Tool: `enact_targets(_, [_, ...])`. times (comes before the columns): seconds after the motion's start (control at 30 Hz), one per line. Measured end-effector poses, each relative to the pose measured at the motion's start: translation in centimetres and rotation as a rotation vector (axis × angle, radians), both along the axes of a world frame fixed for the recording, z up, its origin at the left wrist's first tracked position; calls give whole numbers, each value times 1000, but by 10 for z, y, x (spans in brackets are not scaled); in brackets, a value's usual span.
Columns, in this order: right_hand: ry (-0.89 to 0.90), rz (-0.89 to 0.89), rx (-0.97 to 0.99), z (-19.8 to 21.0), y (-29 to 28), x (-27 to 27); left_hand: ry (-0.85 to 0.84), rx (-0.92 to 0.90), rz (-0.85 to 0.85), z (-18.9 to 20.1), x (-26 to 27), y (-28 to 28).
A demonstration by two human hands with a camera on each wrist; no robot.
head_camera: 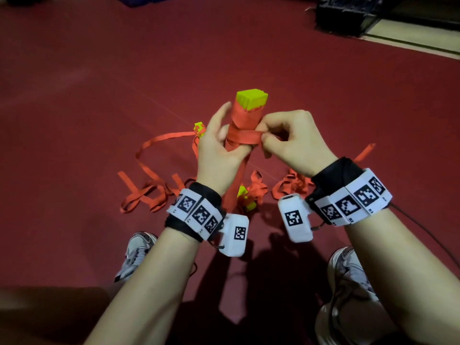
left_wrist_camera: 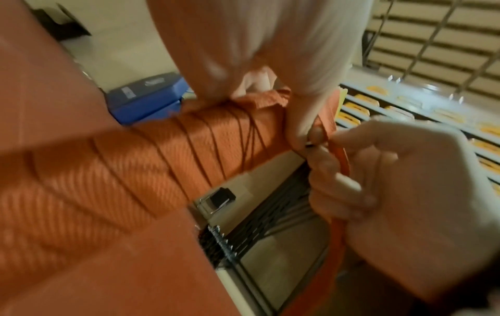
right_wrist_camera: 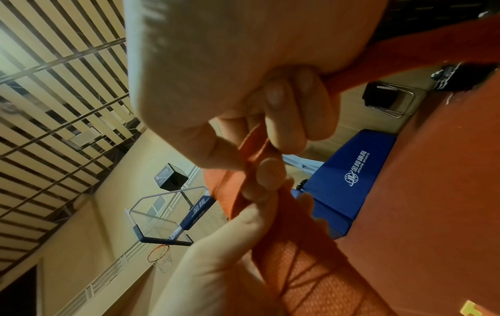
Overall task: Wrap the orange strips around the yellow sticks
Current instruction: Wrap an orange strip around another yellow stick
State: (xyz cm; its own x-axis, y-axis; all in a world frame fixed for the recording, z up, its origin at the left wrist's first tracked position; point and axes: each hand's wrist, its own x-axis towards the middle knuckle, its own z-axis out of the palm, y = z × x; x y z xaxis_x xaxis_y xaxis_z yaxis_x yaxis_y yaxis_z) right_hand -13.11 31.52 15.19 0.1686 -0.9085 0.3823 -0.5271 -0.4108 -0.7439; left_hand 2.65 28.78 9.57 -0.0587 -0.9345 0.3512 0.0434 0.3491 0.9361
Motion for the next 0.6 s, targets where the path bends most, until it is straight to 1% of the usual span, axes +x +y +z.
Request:
enact_targets(0.1, [-17,-10,-67,-2,-4,-1,64,46,-78,4,3,-7])
enact_targets(0.23, [127,-42,-134,4,-7,-12,78,99,-157,5,10,-11])
enact_targets(0.37, [265,-90,-172,10,-10,-27,99,168,-290,10,15,-13])
enact_targets(0.5, [243,-128,-188,5,-11,-25,53,189,-351,10,21,-15])
enact_targets(0.6, [202,-91,-200,4,-10,-20,95,241,-388,8,23,-13])
